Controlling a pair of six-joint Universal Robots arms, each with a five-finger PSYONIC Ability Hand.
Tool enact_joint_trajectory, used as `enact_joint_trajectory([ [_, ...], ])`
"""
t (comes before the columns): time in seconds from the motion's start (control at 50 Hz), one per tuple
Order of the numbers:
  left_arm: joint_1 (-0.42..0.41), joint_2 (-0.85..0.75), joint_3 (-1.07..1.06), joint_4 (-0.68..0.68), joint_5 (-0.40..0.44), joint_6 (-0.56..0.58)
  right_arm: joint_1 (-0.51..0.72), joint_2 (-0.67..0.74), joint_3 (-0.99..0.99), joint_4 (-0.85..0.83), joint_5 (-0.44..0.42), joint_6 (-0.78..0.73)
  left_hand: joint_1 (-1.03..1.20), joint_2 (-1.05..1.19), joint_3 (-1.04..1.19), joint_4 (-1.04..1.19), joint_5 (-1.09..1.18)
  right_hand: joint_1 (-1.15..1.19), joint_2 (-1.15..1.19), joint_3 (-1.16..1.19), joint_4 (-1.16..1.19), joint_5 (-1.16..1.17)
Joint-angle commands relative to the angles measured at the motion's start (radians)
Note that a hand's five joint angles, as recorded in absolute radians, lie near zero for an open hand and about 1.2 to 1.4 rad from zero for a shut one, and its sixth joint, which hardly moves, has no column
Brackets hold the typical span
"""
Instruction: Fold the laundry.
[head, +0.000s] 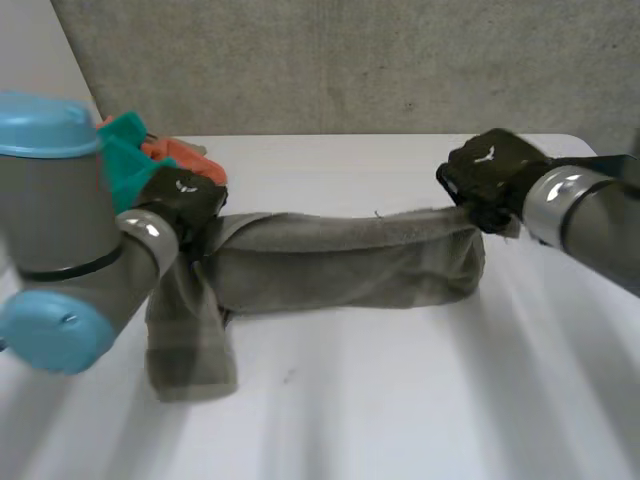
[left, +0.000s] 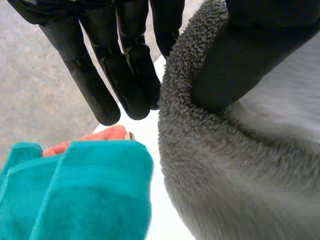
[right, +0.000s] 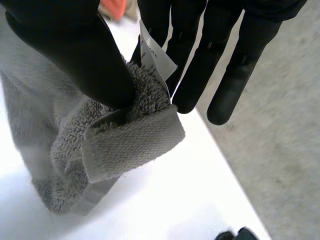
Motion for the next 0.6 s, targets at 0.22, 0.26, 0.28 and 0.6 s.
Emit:
enact_joint_trajectory([
  [0.22,0.021,-0.177,0.498,0.78,0.122,0.21,0.029,0.129,-0.299,-0.895,0.15,0.235,0.277,0.202,0.207,0.196,0.235,0.314,0.238,0.21,0.201,0.244],
  [0.26,0.023,-0.139,0.443,0.756,0.12,0.181,0.027,0.099,-0.246,-0.934,0.141,0.235,0.277,0.202,0.207,0.196,0.235,0.314,0.238,0.21,0.201,0.244],
  [0.28,0.024,-0.123,0.418,0.742,0.119,0.17,0.027,0.093,-0.232,-0.932,0.139,0.235,0.277,0.202,0.207,0.196,0.235,0.314,0.238,0.21,0.201,0.244],
  [0.6,0.017,0.147,-0.221,0.447,0.127,-0.012,-0.08,-0.012,0.204,-0.586,0.029,0.224,0.277,0.202,0.207,0.196,0.235,0.314,0.238,0.21,0.201,0.244],
])
